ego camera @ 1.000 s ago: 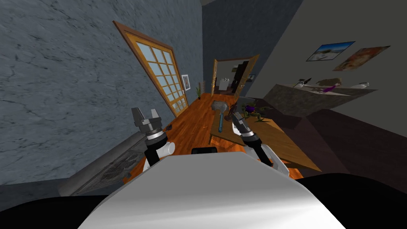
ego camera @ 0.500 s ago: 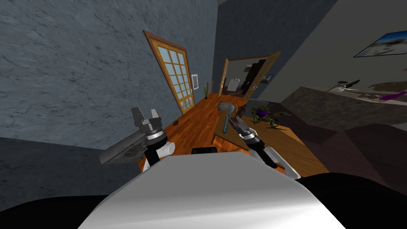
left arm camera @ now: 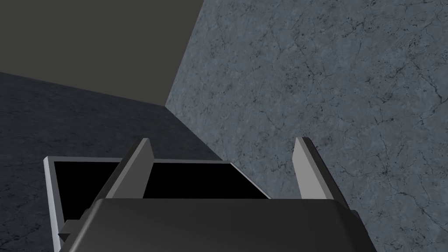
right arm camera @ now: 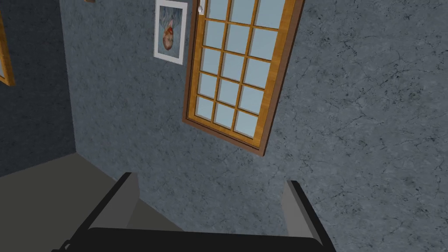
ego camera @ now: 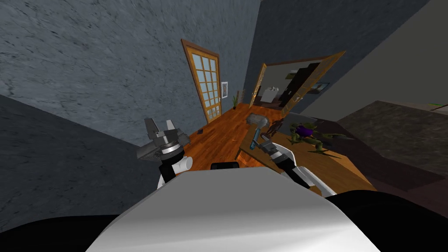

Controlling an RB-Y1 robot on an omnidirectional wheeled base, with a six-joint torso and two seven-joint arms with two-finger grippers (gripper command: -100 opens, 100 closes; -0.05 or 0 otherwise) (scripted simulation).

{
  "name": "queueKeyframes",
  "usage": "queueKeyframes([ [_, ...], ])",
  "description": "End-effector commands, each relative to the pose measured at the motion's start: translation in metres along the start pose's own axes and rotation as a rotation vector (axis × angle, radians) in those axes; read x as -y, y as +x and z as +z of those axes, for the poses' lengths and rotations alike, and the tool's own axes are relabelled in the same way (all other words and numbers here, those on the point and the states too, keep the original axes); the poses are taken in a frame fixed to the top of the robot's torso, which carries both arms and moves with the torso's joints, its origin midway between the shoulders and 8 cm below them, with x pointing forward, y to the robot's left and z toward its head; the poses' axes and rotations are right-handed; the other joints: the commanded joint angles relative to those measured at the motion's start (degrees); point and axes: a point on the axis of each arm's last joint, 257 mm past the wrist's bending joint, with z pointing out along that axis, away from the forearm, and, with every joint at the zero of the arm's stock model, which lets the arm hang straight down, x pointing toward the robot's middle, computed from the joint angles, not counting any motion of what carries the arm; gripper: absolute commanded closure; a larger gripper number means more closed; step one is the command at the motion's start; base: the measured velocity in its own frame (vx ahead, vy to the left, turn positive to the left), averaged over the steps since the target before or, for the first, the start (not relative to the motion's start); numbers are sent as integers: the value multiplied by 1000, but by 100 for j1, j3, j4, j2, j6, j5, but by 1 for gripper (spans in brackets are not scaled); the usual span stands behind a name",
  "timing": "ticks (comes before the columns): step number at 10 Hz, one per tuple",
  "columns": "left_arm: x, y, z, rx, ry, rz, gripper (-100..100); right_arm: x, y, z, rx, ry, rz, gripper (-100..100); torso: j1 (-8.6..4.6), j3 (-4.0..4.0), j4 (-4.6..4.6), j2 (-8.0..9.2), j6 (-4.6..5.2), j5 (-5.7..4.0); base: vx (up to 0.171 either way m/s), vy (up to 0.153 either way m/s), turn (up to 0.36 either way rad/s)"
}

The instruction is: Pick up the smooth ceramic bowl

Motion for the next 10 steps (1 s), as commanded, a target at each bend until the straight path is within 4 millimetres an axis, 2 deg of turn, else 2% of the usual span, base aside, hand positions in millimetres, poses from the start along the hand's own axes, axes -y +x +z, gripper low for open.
queueKeyframes([
  [1,0,0,0,0,0,0,0,14,28,-11,-92,26,-52,-100,0,0,0,0,0,0,-10,-17,173],
  [2,0,0,0,0,0,0,0,24,53,-25,-171,45,-93,-100,2,-3,-1,-4,-4,0,-9,-22,342],
  [3,0,0,0,0,0,0,0,24,54,-25,-173,47,-93,-100,-1,-4,-2,-6,-6,1,-7,-27,113],
  [6,0,0,0,0,0,0,0,55,129,-84,-426,107,-195,-100,-8,-5,-2,-8,-4,-2,-6,-40,277],
  [7,0,0,0,0,0,0,0,56,130,-85,-432,114,-196,-100,-10,-5,-2,-7,-3,-2,-5,-35,93],
  [8,0,0,0,0,0,0,0,65,154,-110,-518,131,-224,-100,-6,-5,-2,-9,1,-2,-2,-29,130],
  [9,0,0,0,0,0,0,0,66,154,-110,-521,136,-225,-100,-5,-6,-2,-10,-1,-2,-3,-21,120],
  [10,0,0,0,0,0,0,0,73,176,-137,-604,148,-250,-100,0,-6,-2,-11,-1,0,-3,-23,198],
])
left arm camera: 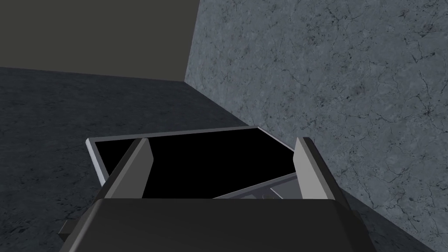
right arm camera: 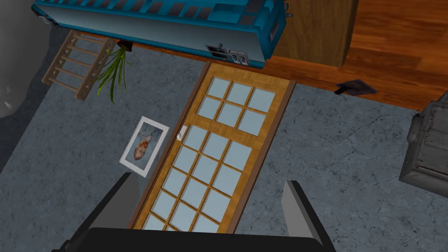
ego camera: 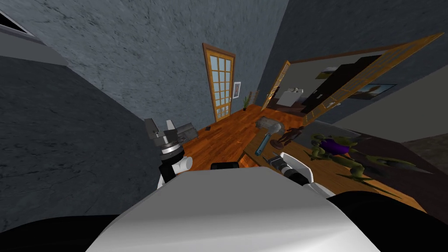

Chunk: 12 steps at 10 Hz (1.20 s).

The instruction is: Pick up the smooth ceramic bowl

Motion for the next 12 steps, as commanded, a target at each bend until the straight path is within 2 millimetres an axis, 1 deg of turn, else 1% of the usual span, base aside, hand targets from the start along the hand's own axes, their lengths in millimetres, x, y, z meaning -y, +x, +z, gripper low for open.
queueKeyframes([
  [1,0,0,0,0,0,0,0,4,15,-6,-50,15,-16,-100,0,0,0,0,0,0,-3,-26,108],
  [2,0,0,0,0,0,0,0,7,48,-19,-132,25,-42,-100,1,0,0,-1,2,0,-1,-29,199],
  [3,0,0,0,0,0,0,0,9,49,-20,-139,32,-42,-100,-3,-1,0,-1,-1,1,-1,-29,85],
  [5,0,0,0,0,0,0,0,13,111,-52,-300,50,-91,-100,0,-1,0,-1,0,-1,-3,-33,209],
  [6,0,0,0,0,0,0,0,16,113,-53,-310,59,-92,-100,-4,0,0,0,1,0,-3,-38,76],
  [7,0,0,0,0,0,0,0,18,143,-73,-391,70,-116,-100,-5,-1,0,-1,3,-1,-3,-31,142],
  [8,0,0,0,0,0,0,0,18,143,-73,-391,70,-116,-100,-5,0,0,0,2,0,-4,-28,94],
  [10,0,0,0,0,0,0,0,20,192,-113,-536,80,-161,-100,0,-1,0,-2,1,0,0,-34,206],
  [11,0,0,0,0,0,0,0,21,213,-134,-602,86,-183,-100,-5,-1,0,-2,1,-1,1,-59,198],
  [12,0,0,0,0,0,0,0,21,213,-134,-603,87,-184,-100,-10,0,0,-1,4,-2,-2,-43,35],
])
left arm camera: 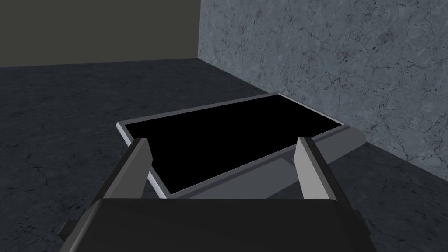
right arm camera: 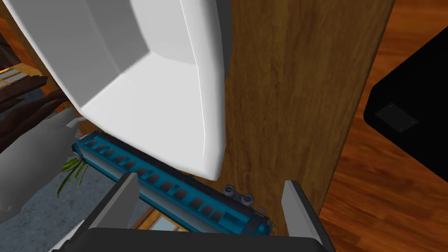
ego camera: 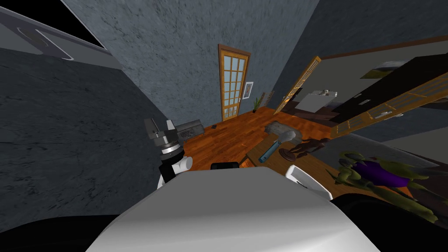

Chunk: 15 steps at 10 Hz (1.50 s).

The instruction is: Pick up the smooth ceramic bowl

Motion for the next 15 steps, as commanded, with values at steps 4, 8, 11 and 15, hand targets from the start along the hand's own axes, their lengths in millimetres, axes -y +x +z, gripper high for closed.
queueKeyframes([
  [4,0,0,0,0,0,0,0,-8,69,-18,-162,1,-64,-100,-2,-2,-1,-4,-1,1,5,-42,126],
  [8,0,0,0,0,0,0,0,-31,99,-30,-227,-34,-85,-100,1,-3,-1,-5,0,0,6,-38,82],
  [11,0,0,0,0,0,0,0,-25,89,-7,-189,-53,-118,-100,34,-4,-1,-8,3,6,9,40,-85],
  [15,0,0,0,0,0,0,0,-12,95,13,-186,-63,-153,-100,43,-5,-1,-8,1,10,6,47,-61],
])
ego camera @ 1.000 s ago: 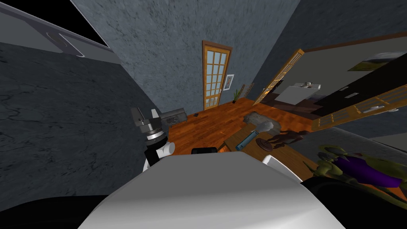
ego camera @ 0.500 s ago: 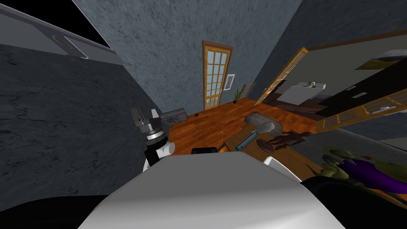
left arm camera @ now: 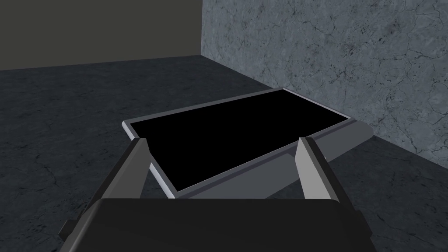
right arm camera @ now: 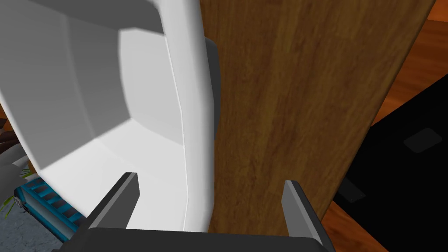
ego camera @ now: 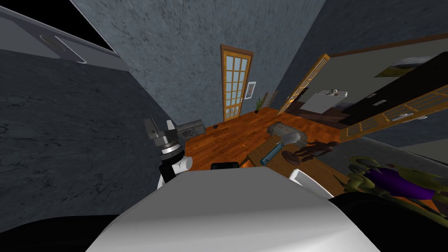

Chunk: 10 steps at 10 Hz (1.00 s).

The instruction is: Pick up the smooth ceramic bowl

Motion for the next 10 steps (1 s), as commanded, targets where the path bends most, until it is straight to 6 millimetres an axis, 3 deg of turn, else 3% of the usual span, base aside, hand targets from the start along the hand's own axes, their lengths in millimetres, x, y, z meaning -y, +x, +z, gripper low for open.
queueKeyframes([
  [1,0,0,0,0,0,0,0,2,11,2,-22,2,-2,-100,0,0,0,0,0,0,0,0,0],
  [3,0,0,0,0,0,0,0,15,-7,20,22,-6,-33,-100,-1,0,0,-1,3,-3,11,49,-126],
  [4,0,0,0,0,0,0,0,16,8,20,-8,-5,-33,-100,7,-1,0,-2,0,0,3,33,2],
  [5,0,0,0,0,0,0,0,23,-7,28,33,-21,-64,-100,1,0,0,1,0,0,6,56,-185],
  [8,0,0,0,0,0,0,0,33,5,36,4,-9,-60,-100,1,0,0,-1,-1,0,4,33,-17],
  [9,0,0,0,0,0,0,0,43,-9,45,37,-18,-89,-100,-11,1,0,2,0,-2,3,34,-134],
  [10,0,0,0,0,0,0,0,50,-8,50,33,-11,-86,-100,-2,1,0,1,3,-2,12,58,-124],
])
